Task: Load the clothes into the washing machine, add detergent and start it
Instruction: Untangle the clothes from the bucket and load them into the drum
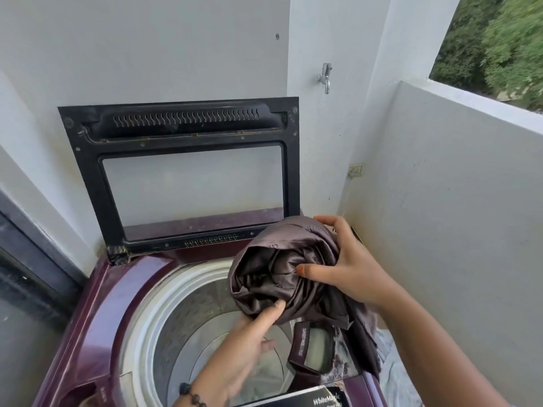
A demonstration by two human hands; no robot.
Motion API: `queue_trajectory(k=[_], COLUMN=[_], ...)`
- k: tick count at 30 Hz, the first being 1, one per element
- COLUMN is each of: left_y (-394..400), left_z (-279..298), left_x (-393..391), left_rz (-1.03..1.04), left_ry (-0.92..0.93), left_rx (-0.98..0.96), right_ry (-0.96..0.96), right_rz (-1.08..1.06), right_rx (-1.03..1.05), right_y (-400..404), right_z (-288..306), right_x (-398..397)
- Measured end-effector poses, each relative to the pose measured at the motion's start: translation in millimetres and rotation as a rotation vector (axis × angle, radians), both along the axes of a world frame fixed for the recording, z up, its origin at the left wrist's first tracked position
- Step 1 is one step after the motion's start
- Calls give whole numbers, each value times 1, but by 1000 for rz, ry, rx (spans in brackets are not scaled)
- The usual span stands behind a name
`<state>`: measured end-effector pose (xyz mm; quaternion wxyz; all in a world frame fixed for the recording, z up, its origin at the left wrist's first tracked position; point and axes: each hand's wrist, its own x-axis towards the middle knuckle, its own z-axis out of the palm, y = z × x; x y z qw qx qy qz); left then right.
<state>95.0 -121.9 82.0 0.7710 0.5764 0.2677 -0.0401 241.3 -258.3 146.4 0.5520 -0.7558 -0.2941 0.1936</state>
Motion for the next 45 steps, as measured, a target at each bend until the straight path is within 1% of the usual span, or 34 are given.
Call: queue_trajectory(k=[2, 4, 6, 8, 9, 10, 11, 12, 14, 17, 21, 22, 24, 26, 27, 28, 30, 32, 34, 36, 38, 40, 41, 43, 45], left_y=[23, 45, 53, 46, 38, 30, 22, 19, 20, 29, 45, 50, 56, 62, 66, 72, 81, 86, 88, 88, 87, 80, 76, 73, 73], left_z=[7, 26, 46, 58, 63, 64, 62, 58, 49, 41, 44, 45, 48, 55, 59, 64, 73, 77, 76, 73, 73, 71, 70, 65, 59], left_x=[-4, -2, 4, 14, 19, 24, 28, 32, 35, 32, 26, 25, 24, 24, 25, 26, 26, 27, 29, 32, 33, 38, 39, 40, 42], left_rz=[-90, -139, -244, -424, -529, -613, -644, -609, -475, -387, -249, -216, -147, -44, 26, 102, 223, 299, 380, 484, 591, 674, 711, 737, 713], left_ry=[-26, -83, -150, -176, -163, -155, -165, -188, -242, -321, -452, -477, -511, -550, -574, -599, -628, -641, -667, -712, -779, -826, -839, -841, -791], left_rx=[147, 336, 656, 950, 1055, 1131, 1174, 1184, 1120, 1087, 862, 810, 723, 637, 582, 527, 441, 377, 320, 249, 186, 80, 37, -66, -167], right_ry=[-103, -187, -256, -342, -363, -373, -380, -376, -293, -105, 70, 55, -71, -197, -194, -128, 15, 65, 87, 159, 238, 343, 382, 355, 304], right_rz=[16, 138, 297, 411, 446, 463, 463, 445, 376, 355, 450, 444, 383, 258, 184, 110, -5, -75, -109, -130, -96, 4, 55, 150, 173], right_rx=[-93, -188, -285, -343, -353, -351, -340, -323, -251, -188, -325, -358, -456, -614, -632, -566, -314, -117, 94, 316, 465, 478, 431, 314, 258], right_y=[-3, -5, -2, 6, 10, 13, 14, 13, 9, 0, -17, -20, -25, -30, -35, -40, -48, -45, -32, -19, -5, 2, 4, 8, 12], right_z=[0, 0, 0, -2, -3, -5, -6, -8, -13, -23, -47, -53, -68, -76, -79, -82, -82, -67, -43, -19, -2, -5, -9, -23, -39], right_x=[7, 11, 10, 6, 3, 1, 0, 0, -1, 2, 10, 9, 11, 13, 16, 20, 24, 23, 18, 12, 4, -6, -12, -23, -33])
